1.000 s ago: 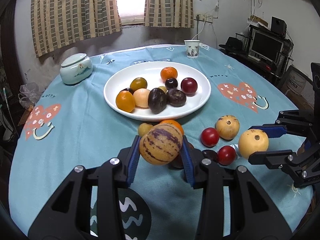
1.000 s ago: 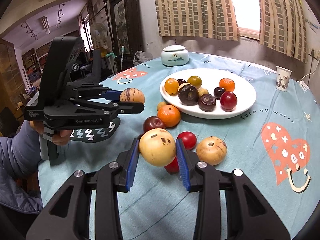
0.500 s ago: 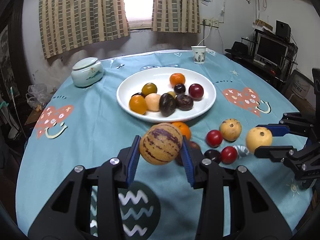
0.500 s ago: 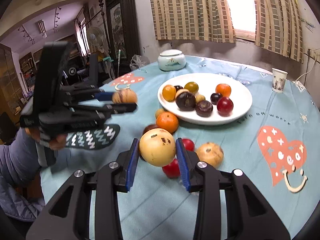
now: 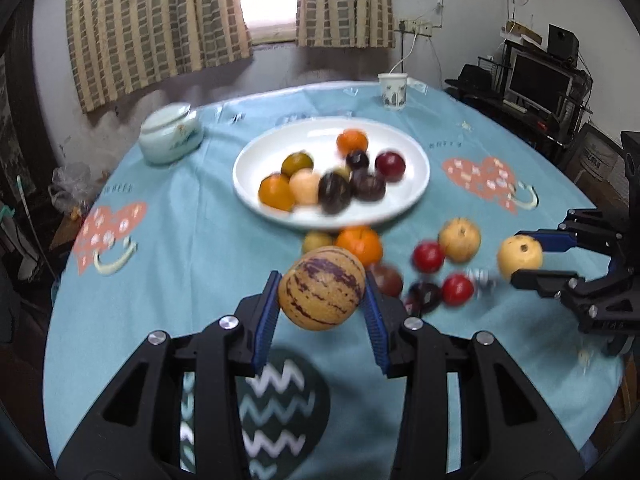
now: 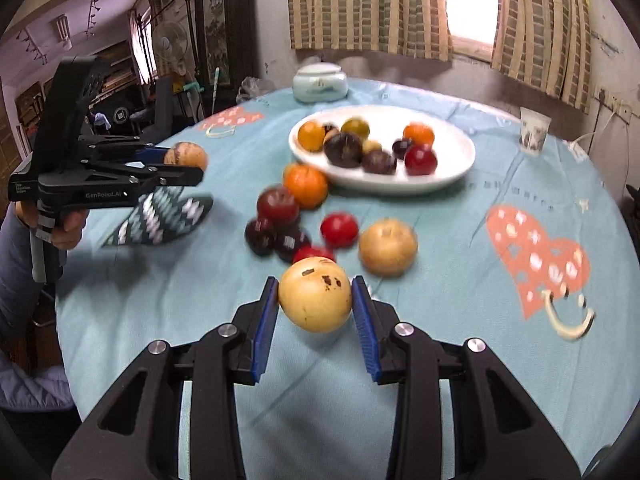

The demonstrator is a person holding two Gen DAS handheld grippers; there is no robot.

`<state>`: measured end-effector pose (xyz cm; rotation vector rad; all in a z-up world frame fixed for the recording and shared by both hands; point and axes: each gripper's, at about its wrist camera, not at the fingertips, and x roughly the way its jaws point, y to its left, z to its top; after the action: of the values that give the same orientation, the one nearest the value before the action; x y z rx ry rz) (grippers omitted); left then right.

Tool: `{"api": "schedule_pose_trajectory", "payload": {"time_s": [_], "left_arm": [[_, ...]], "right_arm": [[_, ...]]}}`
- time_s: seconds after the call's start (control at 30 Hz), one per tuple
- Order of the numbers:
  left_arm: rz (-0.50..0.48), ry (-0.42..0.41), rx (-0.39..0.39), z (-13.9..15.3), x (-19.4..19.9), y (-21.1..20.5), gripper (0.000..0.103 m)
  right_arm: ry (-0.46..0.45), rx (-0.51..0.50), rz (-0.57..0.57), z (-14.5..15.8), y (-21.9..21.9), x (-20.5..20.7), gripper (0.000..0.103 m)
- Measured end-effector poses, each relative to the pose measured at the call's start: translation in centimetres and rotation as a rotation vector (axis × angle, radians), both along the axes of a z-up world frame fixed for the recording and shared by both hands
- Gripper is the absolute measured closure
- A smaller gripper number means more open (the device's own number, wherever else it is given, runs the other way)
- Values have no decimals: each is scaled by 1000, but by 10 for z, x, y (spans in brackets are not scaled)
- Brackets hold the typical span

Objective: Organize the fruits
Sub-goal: 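Hold the striped fruit in the left tool while the right tool lifts the tan fruit high, then lower both fruits onto the white plate and open both tools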

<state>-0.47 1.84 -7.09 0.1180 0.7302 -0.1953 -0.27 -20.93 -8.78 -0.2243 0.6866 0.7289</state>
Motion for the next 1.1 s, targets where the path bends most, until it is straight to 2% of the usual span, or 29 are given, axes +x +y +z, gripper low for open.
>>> {"api": "schedule_pose_trajectory", "payload": {"time_s": [0.1,0.23,0.4,0.47,0.5,0.57,0.63,0.7,0.77,0.83,0.87,0.9,0.93,1.0,1.1], "left_arm": [[11,-20,-9,17,37,-16,62],[72,-34,19,24,95,-30,62],[149,16,54,11,158,-32,62],[178,22,55,7,169,-27,52],[187,23,42,7,170,-23,51],[192,33,-5,7,167,-15,51],[202,25,-16,9,158,-8,50],[200,17,-34,13,145,-2,49],[194,-1,-65,18,125,6,43],[188,-16,-42,21,104,10,41],[189,-26,-28,22,91,11,39],[186,-25,-35,21,77,14,39],[171,-16,-51,19,66,15,38],[139,-5,-54,14,44,12,37],[63,5,6,-2,14,-4,36]], "right_arm": [[-47,46,-10,19,11,21,65],[-79,70,-83,32,28,78,66],[-17,49,-178,19,42,152,65],[-6,9,-217,11,45,172,65],[-11,-7,-231,7,46,178,63],[-4,-20,-247,4,45,187,62],[-1,1,-243,5,41,188,62],[-12,25,-256,11,33,180,62],[-12,91,-249,21,20,165,62],[-1,129,-246,26,7,146,61],[4,133,-242,27,4,138,59],[6,130,-237,27,-1,121,40],[4,132,-232,25,-4,109,29],[6,131,-193,22,-9,82,29],[-20,70,-144,15,-12,40,29]]}}
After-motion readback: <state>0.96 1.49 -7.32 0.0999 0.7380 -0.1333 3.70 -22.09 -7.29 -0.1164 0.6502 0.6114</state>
